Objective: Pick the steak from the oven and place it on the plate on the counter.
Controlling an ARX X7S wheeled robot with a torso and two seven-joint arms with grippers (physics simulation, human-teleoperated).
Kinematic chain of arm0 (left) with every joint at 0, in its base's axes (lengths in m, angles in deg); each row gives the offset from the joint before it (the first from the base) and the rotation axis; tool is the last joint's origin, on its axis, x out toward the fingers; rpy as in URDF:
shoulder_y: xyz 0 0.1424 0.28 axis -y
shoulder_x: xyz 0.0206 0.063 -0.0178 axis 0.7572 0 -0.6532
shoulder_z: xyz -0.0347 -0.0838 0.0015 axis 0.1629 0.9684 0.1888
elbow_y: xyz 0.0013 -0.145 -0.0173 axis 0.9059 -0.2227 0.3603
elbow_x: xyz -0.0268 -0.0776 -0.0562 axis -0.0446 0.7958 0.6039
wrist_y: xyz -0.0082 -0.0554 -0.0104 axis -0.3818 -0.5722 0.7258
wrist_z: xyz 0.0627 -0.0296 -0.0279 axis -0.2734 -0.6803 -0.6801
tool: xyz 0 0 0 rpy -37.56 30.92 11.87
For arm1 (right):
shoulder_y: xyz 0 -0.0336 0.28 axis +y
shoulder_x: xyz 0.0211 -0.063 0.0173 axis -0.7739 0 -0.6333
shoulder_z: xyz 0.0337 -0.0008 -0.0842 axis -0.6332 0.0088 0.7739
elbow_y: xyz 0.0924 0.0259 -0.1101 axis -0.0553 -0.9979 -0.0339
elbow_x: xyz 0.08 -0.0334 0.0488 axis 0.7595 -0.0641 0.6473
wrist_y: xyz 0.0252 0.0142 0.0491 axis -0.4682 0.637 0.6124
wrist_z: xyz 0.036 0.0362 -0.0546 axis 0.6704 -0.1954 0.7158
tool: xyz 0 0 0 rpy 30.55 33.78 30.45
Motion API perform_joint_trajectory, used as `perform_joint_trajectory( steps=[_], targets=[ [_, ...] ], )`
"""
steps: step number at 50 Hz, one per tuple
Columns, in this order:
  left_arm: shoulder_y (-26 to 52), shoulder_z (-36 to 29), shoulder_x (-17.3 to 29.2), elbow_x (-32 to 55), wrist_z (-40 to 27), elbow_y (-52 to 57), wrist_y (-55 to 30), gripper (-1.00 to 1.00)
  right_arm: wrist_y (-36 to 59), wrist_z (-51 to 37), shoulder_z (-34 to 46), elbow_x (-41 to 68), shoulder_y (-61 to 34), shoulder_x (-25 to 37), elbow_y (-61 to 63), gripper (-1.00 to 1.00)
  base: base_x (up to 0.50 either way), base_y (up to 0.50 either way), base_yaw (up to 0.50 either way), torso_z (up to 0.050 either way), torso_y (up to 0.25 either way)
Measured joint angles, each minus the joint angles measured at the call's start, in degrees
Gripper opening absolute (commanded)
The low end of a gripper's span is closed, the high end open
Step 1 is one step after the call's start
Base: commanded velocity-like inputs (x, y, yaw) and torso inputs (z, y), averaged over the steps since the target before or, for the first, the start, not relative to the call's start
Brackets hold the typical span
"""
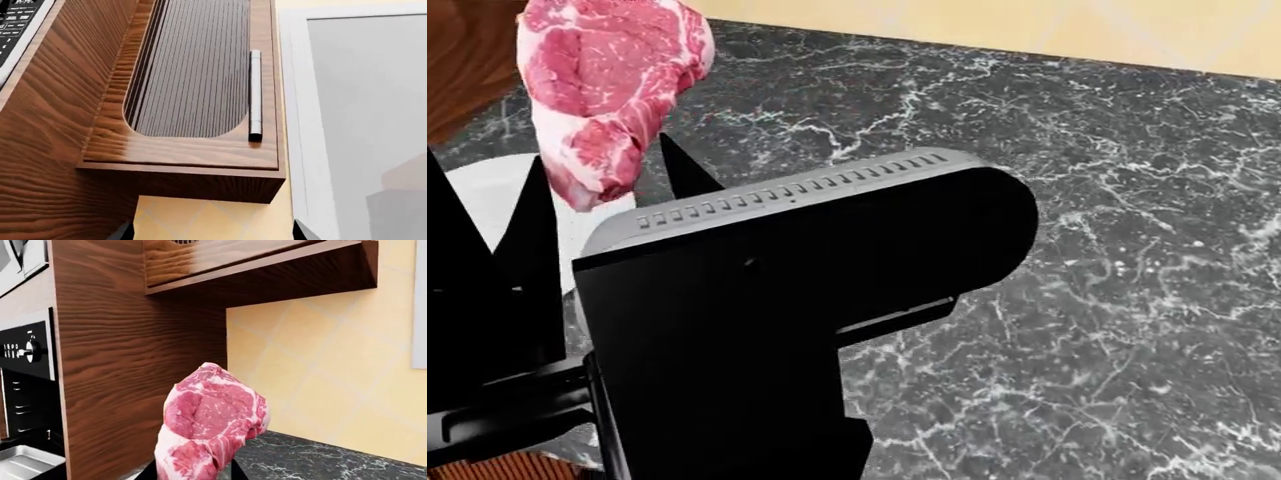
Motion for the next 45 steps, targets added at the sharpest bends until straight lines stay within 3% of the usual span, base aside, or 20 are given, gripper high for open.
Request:
perform_joint_trajectory(
  steps=[21, 45],
  targets=[
    [0.2, 0.1, -0.2, 0.2, 0.0, 0.0, -0.2, 1.00, -0.2, 0.5, 0.3, -0.1, 0.0, 0.0, 0.1, -1.00, 0.00, 0.00, 0.50, 0.000, 0.000],
    [-0.5, -0.4, -0.5, -0.6, 0.1, 0.0, -0.1, 1.00, -0.5, 0.6, 0.5, -1.3, 0.6, 0.2, 0.5, -1.00, 0.00, 0.00, 0.00, 0.000, 0.001]
  ],
)
